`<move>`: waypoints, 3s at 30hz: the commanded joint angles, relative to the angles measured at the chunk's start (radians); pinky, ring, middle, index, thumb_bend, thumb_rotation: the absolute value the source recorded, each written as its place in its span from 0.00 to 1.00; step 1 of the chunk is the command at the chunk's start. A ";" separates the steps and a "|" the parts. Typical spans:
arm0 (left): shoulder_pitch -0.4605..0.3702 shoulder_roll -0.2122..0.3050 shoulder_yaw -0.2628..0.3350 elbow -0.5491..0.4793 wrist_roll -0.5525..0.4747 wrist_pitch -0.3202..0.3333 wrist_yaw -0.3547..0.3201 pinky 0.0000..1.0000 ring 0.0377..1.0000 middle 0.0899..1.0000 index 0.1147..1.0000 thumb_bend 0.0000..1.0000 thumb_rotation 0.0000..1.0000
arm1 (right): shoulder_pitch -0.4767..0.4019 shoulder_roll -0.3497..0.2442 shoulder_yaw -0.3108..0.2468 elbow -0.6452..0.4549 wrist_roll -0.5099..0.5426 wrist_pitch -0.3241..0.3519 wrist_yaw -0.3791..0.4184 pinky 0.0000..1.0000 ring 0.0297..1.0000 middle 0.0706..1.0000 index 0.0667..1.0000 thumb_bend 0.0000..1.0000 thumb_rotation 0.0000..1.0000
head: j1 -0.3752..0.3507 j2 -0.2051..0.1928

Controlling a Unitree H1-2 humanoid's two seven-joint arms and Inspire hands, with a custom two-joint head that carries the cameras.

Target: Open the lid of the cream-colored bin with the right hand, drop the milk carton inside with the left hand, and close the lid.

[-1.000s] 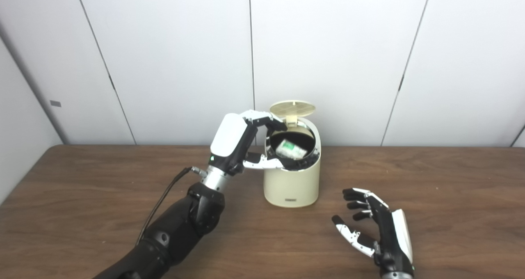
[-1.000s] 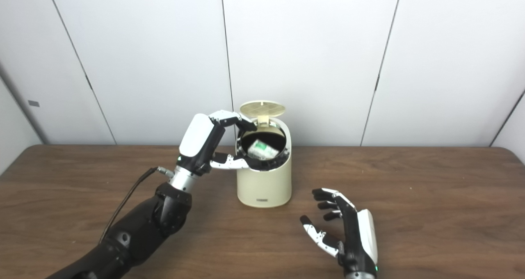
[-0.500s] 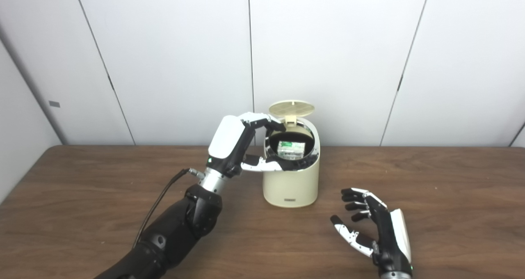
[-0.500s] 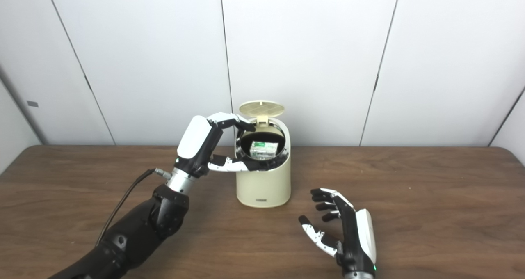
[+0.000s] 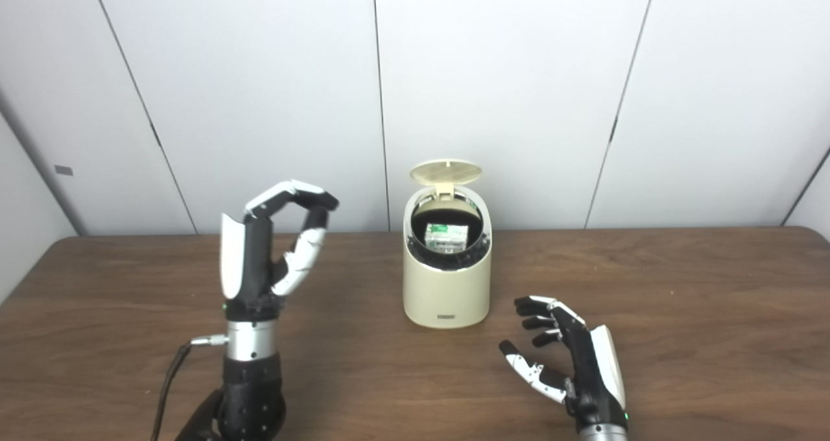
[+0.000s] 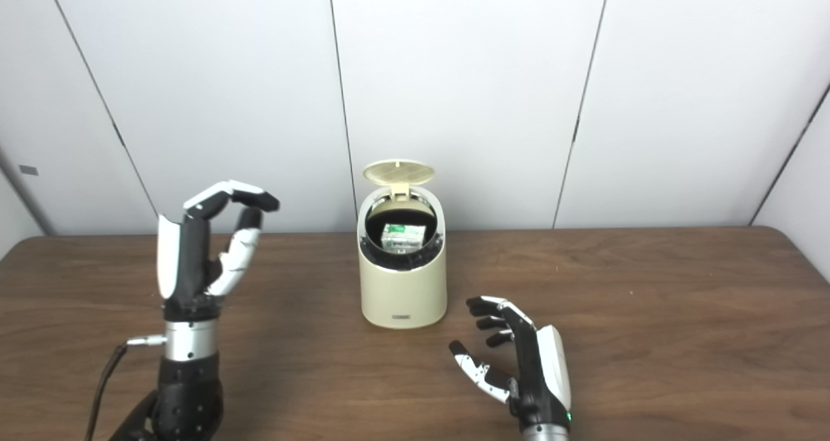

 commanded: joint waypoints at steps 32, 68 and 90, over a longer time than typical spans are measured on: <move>0.505 -0.003 0.264 -0.261 -0.623 0.349 -0.854 0.91 0.90 0.90 0.92 0.78 0.91 | -0.514 -0.246 -0.014 -0.535 -0.304 0.373 0.669 1.00 1.00 0.97 0.96 0.88 0.90 | -0.002 0.000; 0.622 -0.133 0.336 -0.231 -0.557 0.321 -0.904 0.91 0.90 0.90 0.92 0.76 0.91 | -0.729 -0.327 0.145 -0.189 -0.313 0.494 0.913 0.96 0.97 0.93 0.88 0.89 0.87 | 0.001 0.005; 0.615 -0.171 0.352 -0.231 -0.534 0.341 -0.883 0.95 0.92 0.90 0.90 0.79 0.89 | -0.555 -0.334 0.137 -0.330 -0.255 0.461 0.865 0.95 0.93 0.85 0.86 0.83 0.85 | 0.007 0.016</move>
